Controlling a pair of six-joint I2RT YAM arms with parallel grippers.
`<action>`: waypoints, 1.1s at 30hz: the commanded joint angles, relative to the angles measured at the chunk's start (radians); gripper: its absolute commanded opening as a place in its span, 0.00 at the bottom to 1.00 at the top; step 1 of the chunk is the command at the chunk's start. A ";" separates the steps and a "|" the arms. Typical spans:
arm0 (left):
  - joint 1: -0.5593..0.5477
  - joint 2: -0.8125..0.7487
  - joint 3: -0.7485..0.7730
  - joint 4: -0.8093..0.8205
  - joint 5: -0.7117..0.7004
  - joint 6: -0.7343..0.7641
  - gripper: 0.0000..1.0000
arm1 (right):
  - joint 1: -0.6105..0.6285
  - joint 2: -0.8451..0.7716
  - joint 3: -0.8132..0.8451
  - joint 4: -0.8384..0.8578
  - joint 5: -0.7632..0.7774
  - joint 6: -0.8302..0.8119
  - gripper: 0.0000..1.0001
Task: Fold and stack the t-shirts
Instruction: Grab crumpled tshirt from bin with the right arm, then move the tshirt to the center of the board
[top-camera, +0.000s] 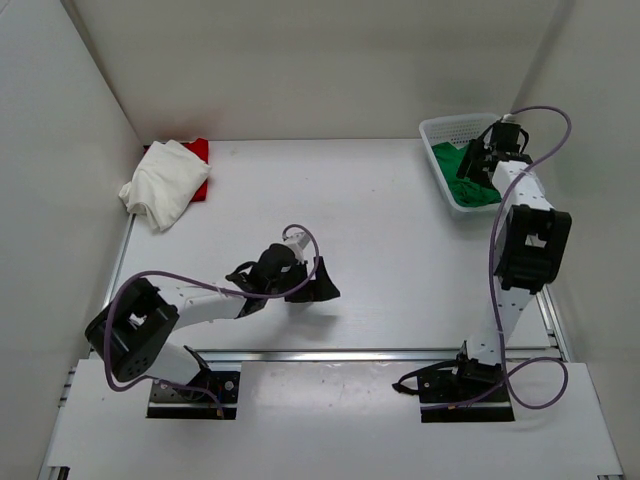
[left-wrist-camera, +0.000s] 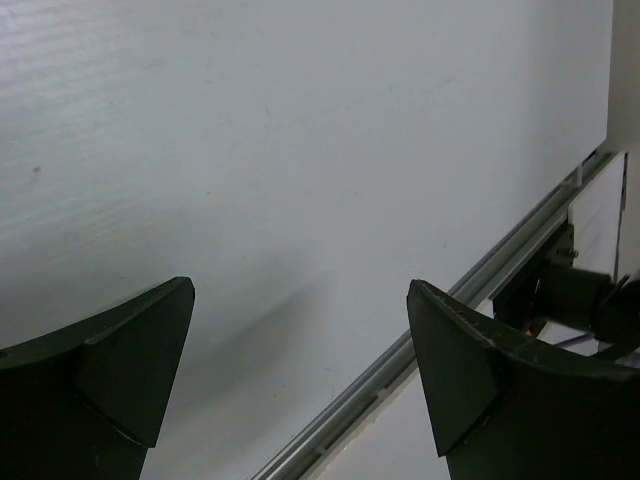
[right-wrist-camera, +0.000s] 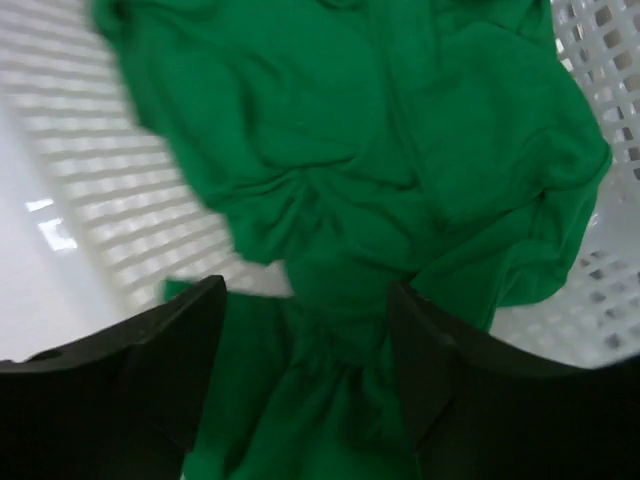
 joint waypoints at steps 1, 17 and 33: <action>-0.028 -0.052 -0.004 0.023 0.037 0.066 0.99 | -0.015 0.107 0.125 -0.118 0.137 -0.071 0.65; 0.029 -0.036 0.008 0.045 0.140 0.085 0.46 | -0.064 0.407 0.595 -0.313 -0.084 0.038 0.00; 0.245 -0.153 0.071 -0.020 0.204 0.016 0.42 | 0.156 -0.480 0.282 0.056 -0.285 0.034 0.00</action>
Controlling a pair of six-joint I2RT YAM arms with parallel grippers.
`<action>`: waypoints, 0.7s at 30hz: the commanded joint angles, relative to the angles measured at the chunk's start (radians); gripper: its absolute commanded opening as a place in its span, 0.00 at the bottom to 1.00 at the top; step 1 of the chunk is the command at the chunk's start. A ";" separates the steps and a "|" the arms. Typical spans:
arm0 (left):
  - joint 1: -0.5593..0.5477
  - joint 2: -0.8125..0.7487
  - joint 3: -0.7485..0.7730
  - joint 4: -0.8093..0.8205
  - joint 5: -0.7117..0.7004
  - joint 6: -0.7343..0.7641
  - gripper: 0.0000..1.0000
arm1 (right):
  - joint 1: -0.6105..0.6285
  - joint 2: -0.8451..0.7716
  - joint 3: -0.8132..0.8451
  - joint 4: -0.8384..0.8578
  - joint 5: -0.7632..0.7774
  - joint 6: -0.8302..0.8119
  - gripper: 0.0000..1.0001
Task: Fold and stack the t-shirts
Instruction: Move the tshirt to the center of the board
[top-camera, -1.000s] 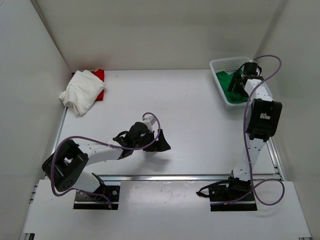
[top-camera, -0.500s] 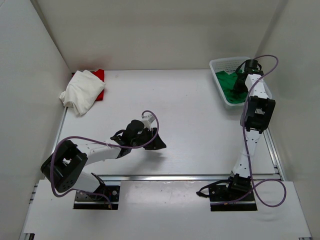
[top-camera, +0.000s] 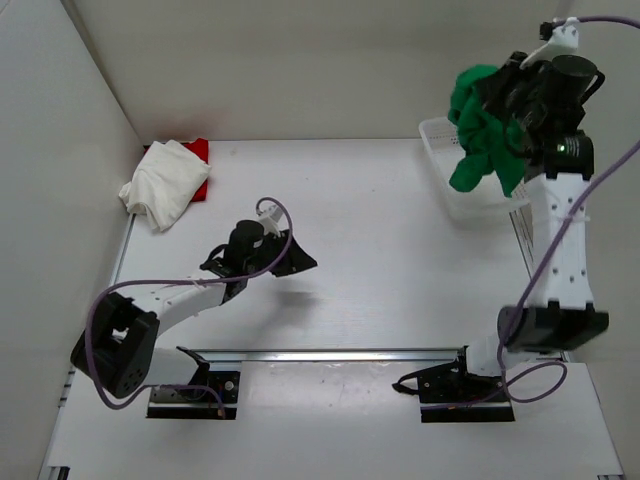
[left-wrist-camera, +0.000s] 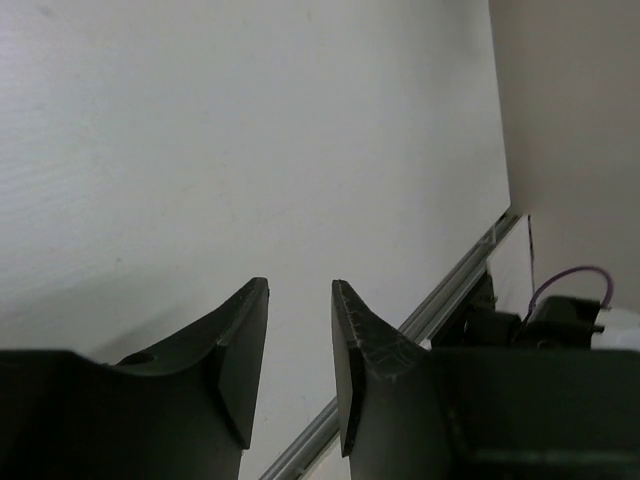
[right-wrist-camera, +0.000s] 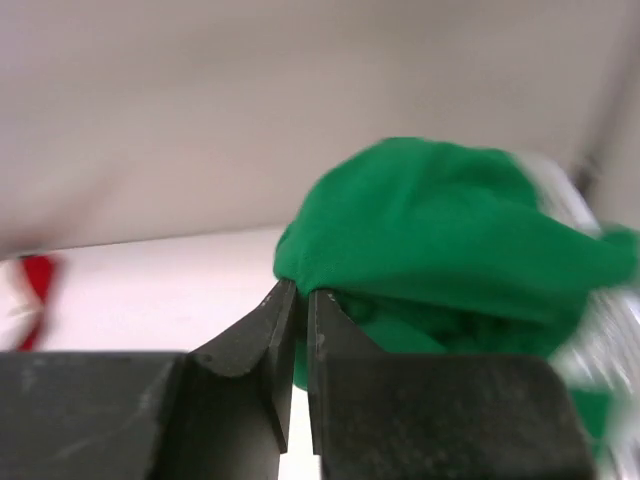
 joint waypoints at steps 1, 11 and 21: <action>0.092 -0.083 0.024 -0.019 0.049 -0.024 0.43 | 0.174 -0.184 -0.070 0.187 -0.086 -0.010 0.00; 0.463 -0.220 -0.048 -0.046 0.152 -0.103 0.48 | 0.472 -0.334 -0.323 0.295 -0.141 0.083 0.00; 0.484 -0.258 -0.088 -0.092 0.049 -0.059 0.51 | 0.380 -0.183 -1.004 0.595 -0.292 0.263 0.42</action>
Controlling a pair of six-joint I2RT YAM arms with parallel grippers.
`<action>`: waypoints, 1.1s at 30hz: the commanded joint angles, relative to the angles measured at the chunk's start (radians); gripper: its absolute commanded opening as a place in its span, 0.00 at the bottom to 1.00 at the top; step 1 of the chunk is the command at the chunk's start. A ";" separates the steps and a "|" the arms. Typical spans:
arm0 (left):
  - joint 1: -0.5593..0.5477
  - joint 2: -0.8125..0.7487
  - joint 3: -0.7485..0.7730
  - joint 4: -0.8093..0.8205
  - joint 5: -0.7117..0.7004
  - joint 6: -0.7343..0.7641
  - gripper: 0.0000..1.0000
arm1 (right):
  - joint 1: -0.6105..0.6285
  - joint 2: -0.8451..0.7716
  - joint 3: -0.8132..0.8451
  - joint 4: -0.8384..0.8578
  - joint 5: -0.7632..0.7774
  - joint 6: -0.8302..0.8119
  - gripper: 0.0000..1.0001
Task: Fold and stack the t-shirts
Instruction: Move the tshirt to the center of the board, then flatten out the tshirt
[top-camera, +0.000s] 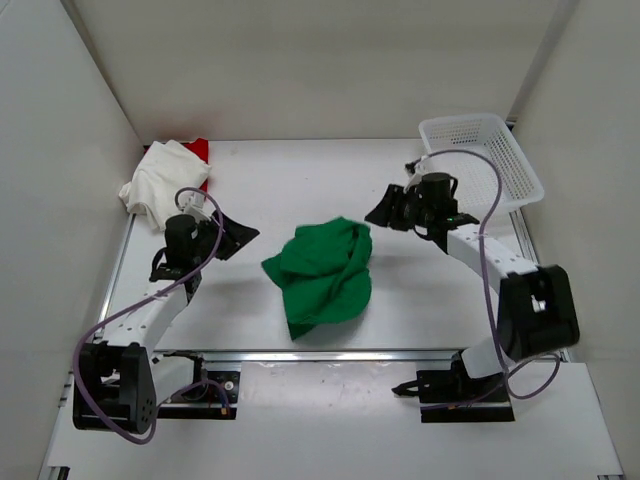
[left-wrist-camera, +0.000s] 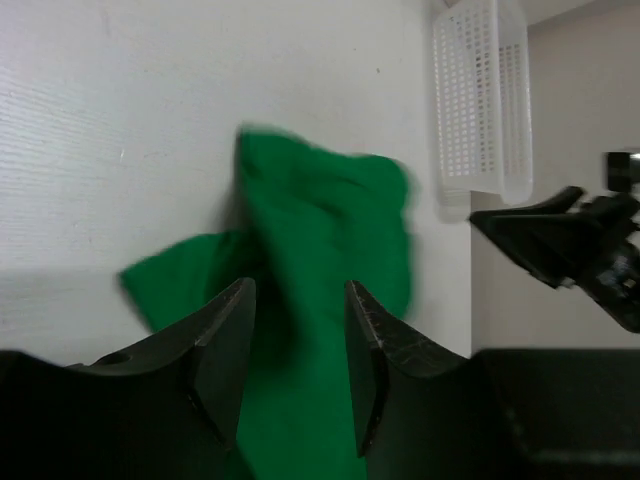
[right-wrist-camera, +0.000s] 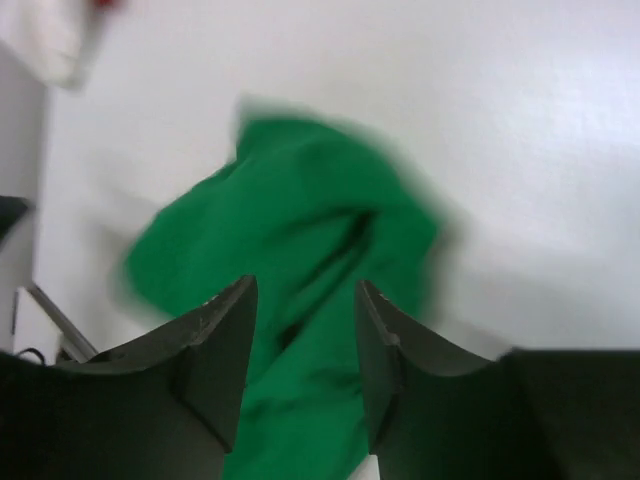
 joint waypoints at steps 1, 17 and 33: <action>-0.069 -0.020 -0.037 -0.030 -0.053 0.033 0.51 | -0.015 0.013 0.013 0.025 -0.007 0.013 0.43; -0.389 -0.043 -0.130 -0.153 -0.342 0.177 0.60 | 0.435 -0.494 -0.623 -0.159 0.381 0.117 0.30; -0.545 0.128 -0.086 -0.140 -0.426 0.186 0.64 | 0.356 -0.286 -0.688 0.098 0.339 0.147 0.06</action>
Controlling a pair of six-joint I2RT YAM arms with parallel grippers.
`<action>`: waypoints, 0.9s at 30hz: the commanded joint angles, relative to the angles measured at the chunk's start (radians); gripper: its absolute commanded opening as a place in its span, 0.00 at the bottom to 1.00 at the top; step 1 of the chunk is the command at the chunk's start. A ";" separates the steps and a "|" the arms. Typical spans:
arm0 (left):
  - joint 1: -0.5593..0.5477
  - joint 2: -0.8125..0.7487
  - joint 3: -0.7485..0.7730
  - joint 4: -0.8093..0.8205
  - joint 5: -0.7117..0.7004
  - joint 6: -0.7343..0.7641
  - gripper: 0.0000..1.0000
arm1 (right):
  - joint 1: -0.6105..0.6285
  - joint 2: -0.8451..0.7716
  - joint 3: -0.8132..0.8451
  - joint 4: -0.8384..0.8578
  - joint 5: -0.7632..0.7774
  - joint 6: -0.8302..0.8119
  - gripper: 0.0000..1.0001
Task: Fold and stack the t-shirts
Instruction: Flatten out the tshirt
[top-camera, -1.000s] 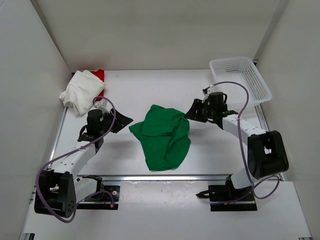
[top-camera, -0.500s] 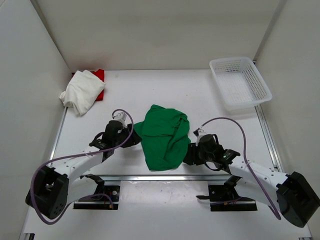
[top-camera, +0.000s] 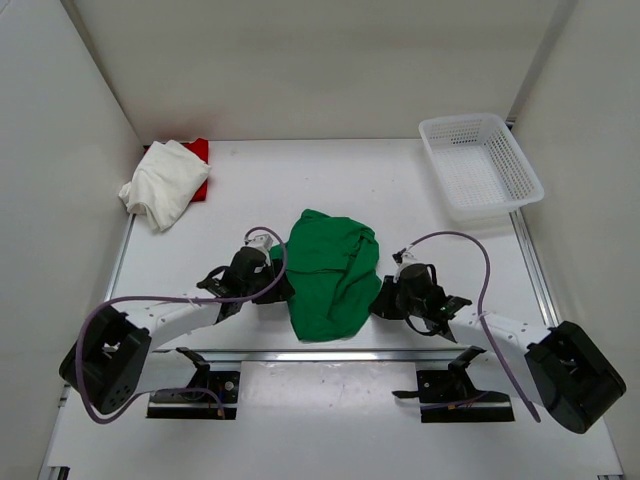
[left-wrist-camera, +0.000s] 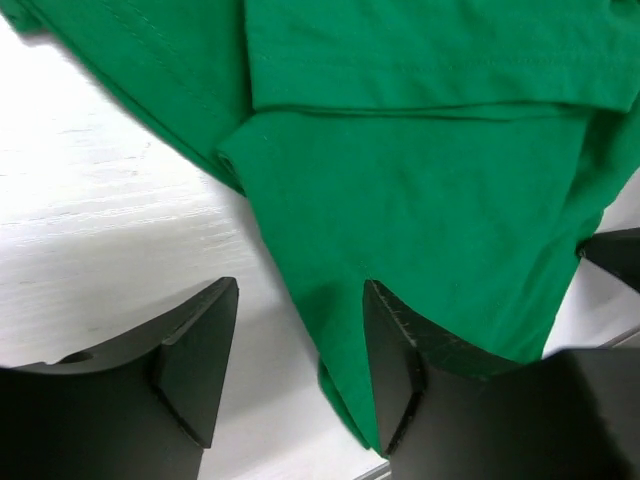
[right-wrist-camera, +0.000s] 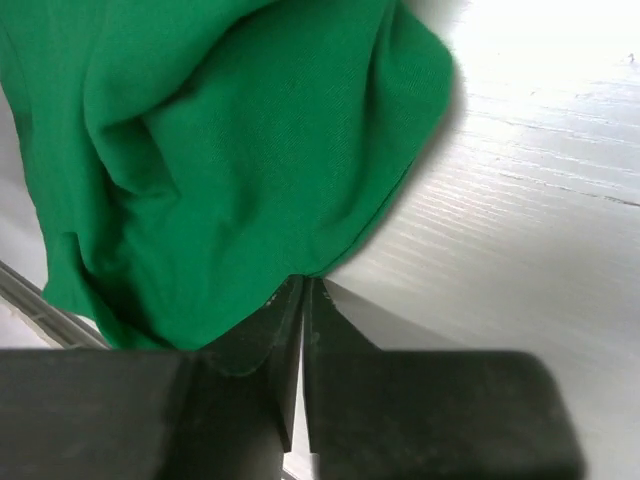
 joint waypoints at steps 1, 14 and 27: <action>0.000 0.025 0.002 0.035 -0.010 -0.001 0.63 | -0.011 0.028 0.012 0.010 0.022 -0.022 0.00; 0.103 -0.060 0.085 0.084 0.062 -0.045 0.57 | -0.001 -0.230 0.625 -0.357 0.093 -0.198 0.00; 0.307 -0.237 0.195 -0.011 0.158 -0.041 0.57 | 0.316 0.265 1.621 -0.624 0.265 -0.473 0.00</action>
